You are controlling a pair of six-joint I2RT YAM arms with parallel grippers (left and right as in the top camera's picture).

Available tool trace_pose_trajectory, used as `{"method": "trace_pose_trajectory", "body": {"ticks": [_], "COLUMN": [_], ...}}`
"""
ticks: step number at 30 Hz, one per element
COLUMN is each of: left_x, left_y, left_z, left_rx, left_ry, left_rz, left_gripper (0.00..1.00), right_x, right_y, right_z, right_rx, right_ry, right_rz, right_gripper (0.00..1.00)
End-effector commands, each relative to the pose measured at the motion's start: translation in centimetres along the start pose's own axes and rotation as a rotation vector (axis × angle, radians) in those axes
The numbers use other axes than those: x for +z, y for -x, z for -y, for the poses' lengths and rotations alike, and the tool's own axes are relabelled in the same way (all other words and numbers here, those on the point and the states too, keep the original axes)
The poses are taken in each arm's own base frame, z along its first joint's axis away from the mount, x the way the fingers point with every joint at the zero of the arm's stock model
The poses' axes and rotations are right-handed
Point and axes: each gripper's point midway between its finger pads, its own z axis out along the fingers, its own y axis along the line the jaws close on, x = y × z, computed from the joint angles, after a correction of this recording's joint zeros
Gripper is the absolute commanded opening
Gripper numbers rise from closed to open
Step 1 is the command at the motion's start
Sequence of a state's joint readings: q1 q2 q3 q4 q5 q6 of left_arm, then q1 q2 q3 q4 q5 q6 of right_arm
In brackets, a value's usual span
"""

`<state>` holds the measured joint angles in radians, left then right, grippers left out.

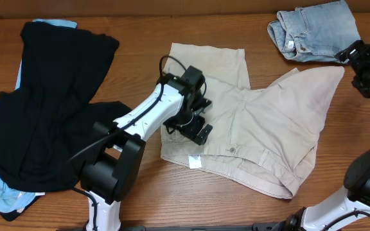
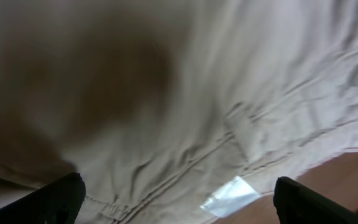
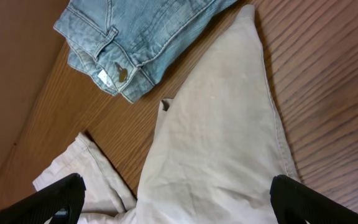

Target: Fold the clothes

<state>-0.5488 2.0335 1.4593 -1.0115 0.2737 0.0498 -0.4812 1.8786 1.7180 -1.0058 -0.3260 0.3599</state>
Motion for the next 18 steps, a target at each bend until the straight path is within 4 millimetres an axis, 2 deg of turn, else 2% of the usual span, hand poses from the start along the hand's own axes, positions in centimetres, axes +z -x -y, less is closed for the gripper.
{"method": "trace_pose_trajectory", "body": {"ticks": [1,6,12,15,18], "left_x": [1.7,3.1,5.1,5.1,4.3], "left_y": [-1.9,-5.3,-8.8,-10.3,-11.1], "left_z": [-2.1,-5.3,-9.5,-12.6,-15.6], "left_rx": [-0.116,-0.275,-0.517,-0.625,-0.719], "left_ry": [0.056,0.164,0.13,0.12,0.115], "left_rz": [-0.05,-0.121,-0.128,-0.109,-0.078], "left_gripper": [1.0,1.0,1.0,1.0,1.0], "right_x": [0.1,0.2,0.2,0.2,0.5], "right_y": [-0.2,-0.3,-0.4,-0.6,-1.6], "right_z": [-0.4,-0.5,-0.5,-0.9,-3.0], "right_rx": [-0.026,-0.029,-0.029,-0.036,-0.137], "right_ry": [0.011,0.012,0.012,0.023,0.087], "right_rz": [-0.005,-0.007,-0.01,-0.019,-0.046], "right_gripper": [0.99,1.0,1.0,1.0,0.98]}}
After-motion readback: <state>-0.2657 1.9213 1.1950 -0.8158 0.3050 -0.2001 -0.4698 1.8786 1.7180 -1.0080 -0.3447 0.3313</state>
